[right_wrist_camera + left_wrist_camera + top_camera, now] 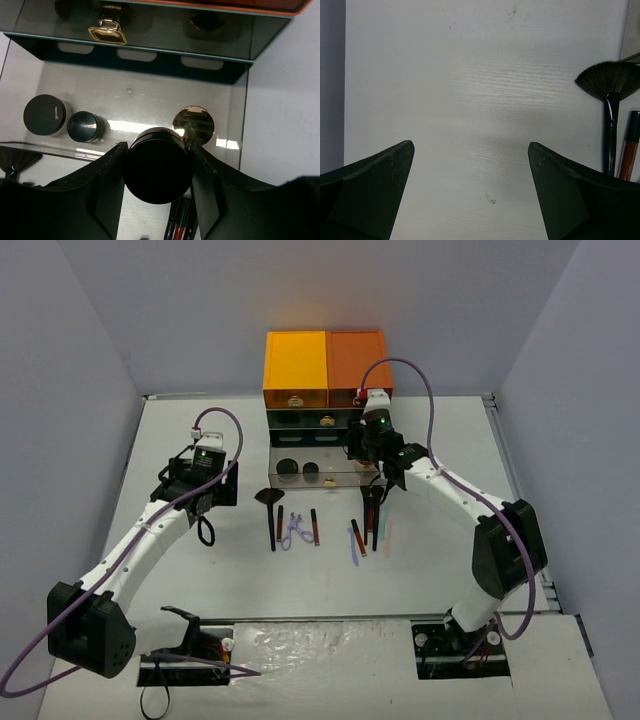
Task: Organize the makeup
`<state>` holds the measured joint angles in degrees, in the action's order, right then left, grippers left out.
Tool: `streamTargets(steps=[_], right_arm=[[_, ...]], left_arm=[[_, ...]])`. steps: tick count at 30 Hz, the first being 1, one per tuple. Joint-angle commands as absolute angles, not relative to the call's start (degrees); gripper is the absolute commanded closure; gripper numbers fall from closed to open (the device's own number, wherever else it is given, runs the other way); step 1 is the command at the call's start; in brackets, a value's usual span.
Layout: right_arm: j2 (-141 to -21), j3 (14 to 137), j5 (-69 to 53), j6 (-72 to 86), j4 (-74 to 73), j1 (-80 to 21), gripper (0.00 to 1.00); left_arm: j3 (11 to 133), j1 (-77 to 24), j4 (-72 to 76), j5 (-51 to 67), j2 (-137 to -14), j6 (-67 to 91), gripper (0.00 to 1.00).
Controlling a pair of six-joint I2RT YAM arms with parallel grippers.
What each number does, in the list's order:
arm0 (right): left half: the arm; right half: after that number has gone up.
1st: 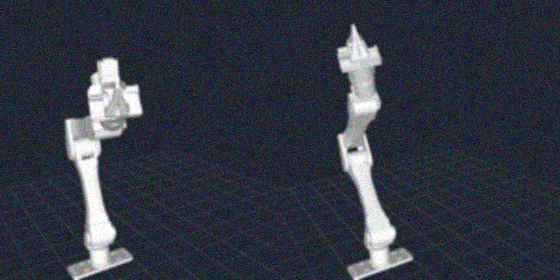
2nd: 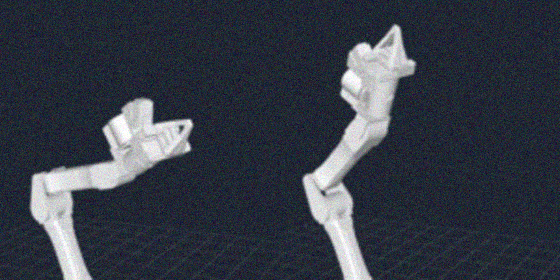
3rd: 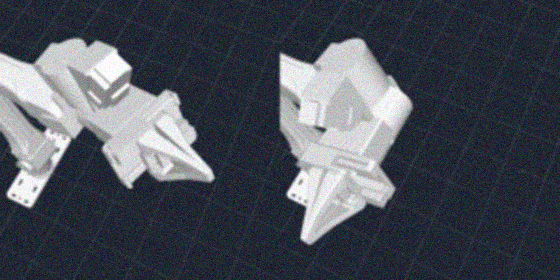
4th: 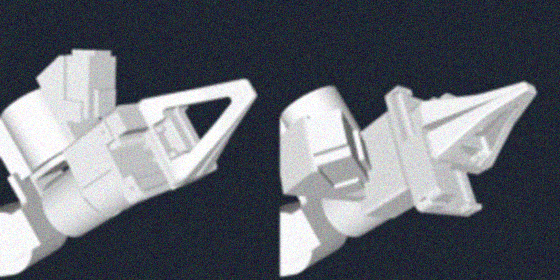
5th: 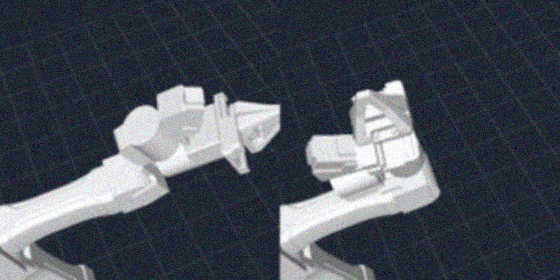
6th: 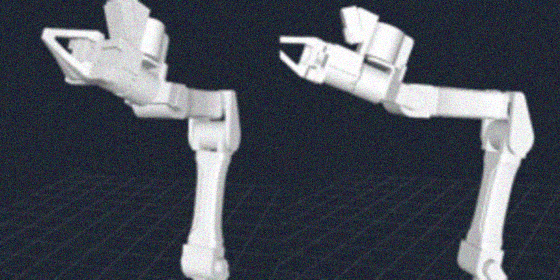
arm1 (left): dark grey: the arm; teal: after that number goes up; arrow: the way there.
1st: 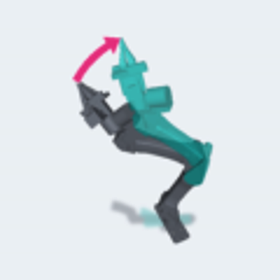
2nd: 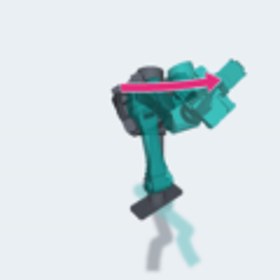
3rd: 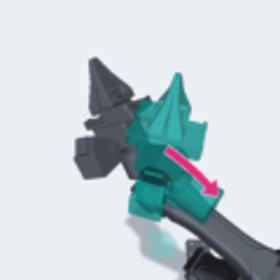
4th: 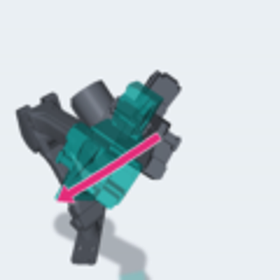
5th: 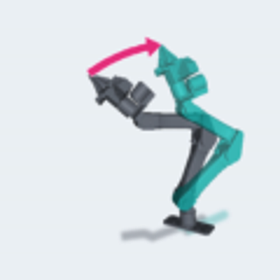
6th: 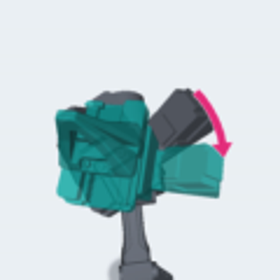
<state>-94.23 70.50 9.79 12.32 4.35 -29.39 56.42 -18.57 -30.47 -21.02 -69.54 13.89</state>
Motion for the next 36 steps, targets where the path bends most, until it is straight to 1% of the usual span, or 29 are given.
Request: streamTargets(steps=[1,4,8,10,12,15,19,22,27,36], right_arm=[[-101.34,75.91,9.14,11.83,8.36,-30.36,0.97],[-106.37,78.82,8.62,11.37,8.96,-31.17,0.97],[-110.65,82.00,8.17,11.25,9.67,-32.08,0.93],[-111.81,82.66,7.76,11.33,10.24,-32.24,0.86],[-112.56,83.04,7.65,11.51,10.28,-32.60,0.72],[-113.03,82.67,7.77,11.86,10.26,-32.70,0.47],[-111.85,81.83,9.23,11.95,9.99,-32.70,0.18],[-110.12,81.99,9.50,11.69,8.81,-32.77,0.10],[-103.74,79.09,10.63,12.60,8.02,-33.41,0.09],[-93.27,64.91,16.51,21.08,8.65,-39.12,0.09]], left_arm=[[58.90,-18.19,-27.76,-23.56,-68.39,13.89,0.03],[58.80,-18.19,-27.69,-23.38,-68.55,13.80,0.03],[58.97,-18.19,-27.86,-23.55,-68.82,13.71,0.03],[58.97,-18.19,-27.86,-23.55,-68.82,13.71,0.03],[58.89,-18.19,-27.78,-23.47,-68.99,13.71,0.03],[59.15,-18.17,-28.04,-23.27,-69.34,13.55,0.03],[59.16,-18.19,-28.04,-22.94,-69.61,13.62,0.03],[59.32,-18.12,-28.22,-22.94,-69.81,13.64,0.03],[59.41,-18.19,-28.41,-23.10,-69.91,13.71,0.03],[59.83,-18.19,-28.64,-23.55,-70.45,13.87,0.03]])
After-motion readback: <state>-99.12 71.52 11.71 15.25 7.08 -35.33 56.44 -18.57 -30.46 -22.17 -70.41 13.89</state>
